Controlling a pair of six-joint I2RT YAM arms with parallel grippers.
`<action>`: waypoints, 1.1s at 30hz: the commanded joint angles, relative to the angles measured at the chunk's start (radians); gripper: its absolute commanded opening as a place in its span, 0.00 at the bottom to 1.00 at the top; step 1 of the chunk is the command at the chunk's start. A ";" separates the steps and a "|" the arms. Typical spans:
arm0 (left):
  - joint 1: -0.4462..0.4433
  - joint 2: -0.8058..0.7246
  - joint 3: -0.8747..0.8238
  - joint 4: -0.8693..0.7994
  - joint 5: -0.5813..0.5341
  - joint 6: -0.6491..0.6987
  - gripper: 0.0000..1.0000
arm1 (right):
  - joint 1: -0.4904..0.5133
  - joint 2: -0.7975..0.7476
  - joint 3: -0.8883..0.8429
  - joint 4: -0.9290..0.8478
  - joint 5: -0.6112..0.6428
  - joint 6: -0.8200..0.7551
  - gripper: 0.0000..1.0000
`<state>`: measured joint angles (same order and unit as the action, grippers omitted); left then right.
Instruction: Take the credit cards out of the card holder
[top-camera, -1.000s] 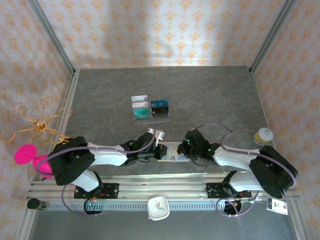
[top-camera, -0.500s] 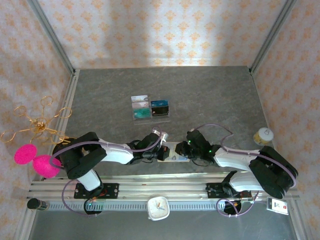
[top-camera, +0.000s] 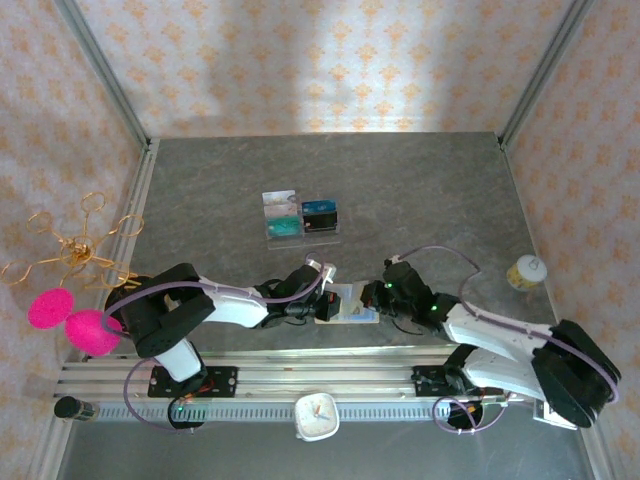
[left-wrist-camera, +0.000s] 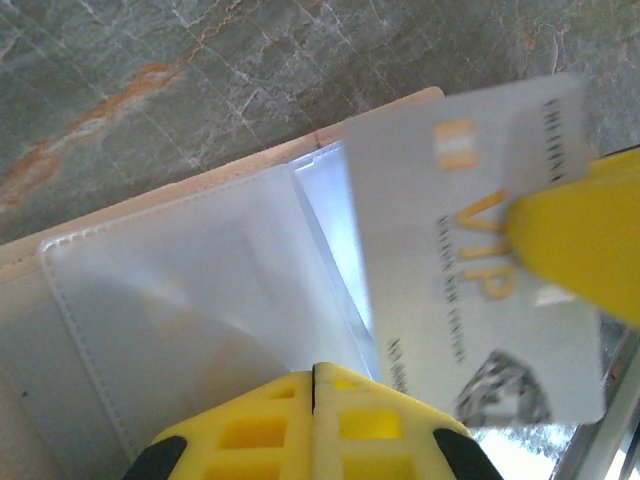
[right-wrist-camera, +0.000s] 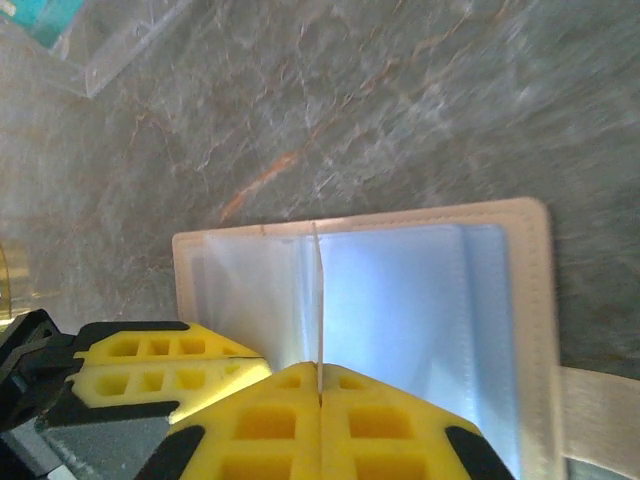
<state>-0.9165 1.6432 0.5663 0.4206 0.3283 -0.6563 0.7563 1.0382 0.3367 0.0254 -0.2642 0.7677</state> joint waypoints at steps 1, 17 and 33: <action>0.000 -0.020 -0.017 -0.086 -0.021 0.008 0.00 | 0.000 -0.068 0.063 -0.141 0.110 -0.093 0.00; 0.159 -0.767 -0.055 -0.468 -0.283 0.026 0.98 | -0.002 0.283 0.655 -0.258 0.140 -0.688 0.00; 0.188 -0.957 -0.041 -0.737 -0.568 -0.007 0.99 | -0.019 0.718 1.205 -0.523 -0.051 -1.360 0.00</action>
<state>-0.7383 0.6895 0.4835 -0.2264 -0.1463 -0.6605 0.7525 1.7103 1.4765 -0.3912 -0.2863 -0.4347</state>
